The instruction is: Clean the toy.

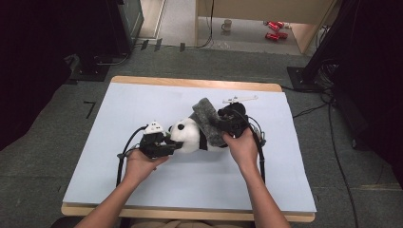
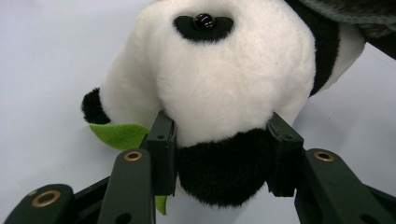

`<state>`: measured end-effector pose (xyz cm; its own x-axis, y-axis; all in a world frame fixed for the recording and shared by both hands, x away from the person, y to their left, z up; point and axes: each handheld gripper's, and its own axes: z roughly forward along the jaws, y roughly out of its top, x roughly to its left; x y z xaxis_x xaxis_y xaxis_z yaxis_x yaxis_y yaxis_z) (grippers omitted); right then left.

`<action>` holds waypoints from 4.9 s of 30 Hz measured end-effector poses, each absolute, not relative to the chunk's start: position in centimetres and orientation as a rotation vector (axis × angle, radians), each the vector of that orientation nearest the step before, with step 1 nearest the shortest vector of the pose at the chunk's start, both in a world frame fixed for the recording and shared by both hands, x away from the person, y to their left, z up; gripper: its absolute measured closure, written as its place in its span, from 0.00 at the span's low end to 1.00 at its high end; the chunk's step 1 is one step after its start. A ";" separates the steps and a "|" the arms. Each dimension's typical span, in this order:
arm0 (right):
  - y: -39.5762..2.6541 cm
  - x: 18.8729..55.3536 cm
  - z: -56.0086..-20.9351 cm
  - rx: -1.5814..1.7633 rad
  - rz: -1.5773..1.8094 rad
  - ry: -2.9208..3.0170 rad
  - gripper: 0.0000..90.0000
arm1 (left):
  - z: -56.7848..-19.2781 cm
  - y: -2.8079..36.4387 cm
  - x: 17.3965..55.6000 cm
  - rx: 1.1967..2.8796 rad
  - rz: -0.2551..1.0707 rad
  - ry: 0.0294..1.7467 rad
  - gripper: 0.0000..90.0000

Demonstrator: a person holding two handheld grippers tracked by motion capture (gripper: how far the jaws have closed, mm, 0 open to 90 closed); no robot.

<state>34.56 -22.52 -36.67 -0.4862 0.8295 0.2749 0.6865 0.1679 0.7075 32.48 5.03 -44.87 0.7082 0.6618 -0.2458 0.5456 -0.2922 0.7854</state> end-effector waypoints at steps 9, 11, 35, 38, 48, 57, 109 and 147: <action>-19.6 33.5 -34.6 1.392 1.321 2.315 0.87 | -44.9 5.1 32.5 1.957 0.141 0.933 0.60; -18.5 33.5 -34.7 1.372 1.335 2.343 0.87 | -44.9 5.2 32.6 1.956 0.141 0.932 0.59; -19.8 33.5 -38.1 1.376 1.157 2.378 0.87 | -44.7 5.8 33.5 1.945 0.072 0.953 0.59; -20.9 33.4 -37.9 1.378 1.133 2.360 0.87 | -44.7 5.9 33.6 1.946 0.066 0.951 0.59; -24.2 33.2 -37.3 1.396 1.102 2.295 0.87 | -44.7 6.0 33.7 1.956 0.053 0.932 0.59; -27.0 33.1 -36.6 1.483 1.172 2.208 0.88 | -44.7 6.0 33.8 1.951 0.045 0.933 0.59; -30.3 31.4 -34.4 1.551 1.380 2.060 0.88 | -44.0 6.5 34.0 1.978 -0.007 0.956 0.67; -24.8 32.8 -38.7 1.425 1.342 2.255 0.88 | -43.4 9.7 31.6 1.923 0.146 0.830 0.38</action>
